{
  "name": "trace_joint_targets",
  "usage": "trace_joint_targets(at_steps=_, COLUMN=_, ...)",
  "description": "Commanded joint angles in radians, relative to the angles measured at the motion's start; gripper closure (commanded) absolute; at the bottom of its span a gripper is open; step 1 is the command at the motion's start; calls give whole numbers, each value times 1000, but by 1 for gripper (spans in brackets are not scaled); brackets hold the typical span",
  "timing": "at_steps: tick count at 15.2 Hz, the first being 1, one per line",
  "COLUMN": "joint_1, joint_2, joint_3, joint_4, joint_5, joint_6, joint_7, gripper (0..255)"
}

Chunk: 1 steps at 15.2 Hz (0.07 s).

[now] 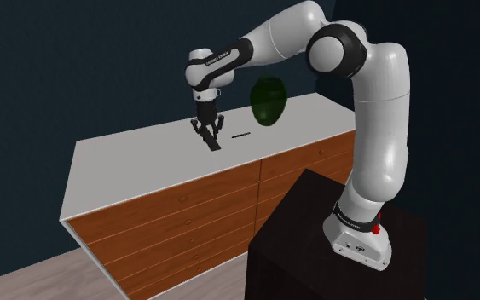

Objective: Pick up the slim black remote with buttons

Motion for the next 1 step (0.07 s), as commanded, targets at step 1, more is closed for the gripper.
trace_joint_targets(at_steps=1, joint_1=-1, joint_2=-3, joint_3=0, joint_4=3, joint_5=0, joint_6=-7, joint_7=0, gripper=255)
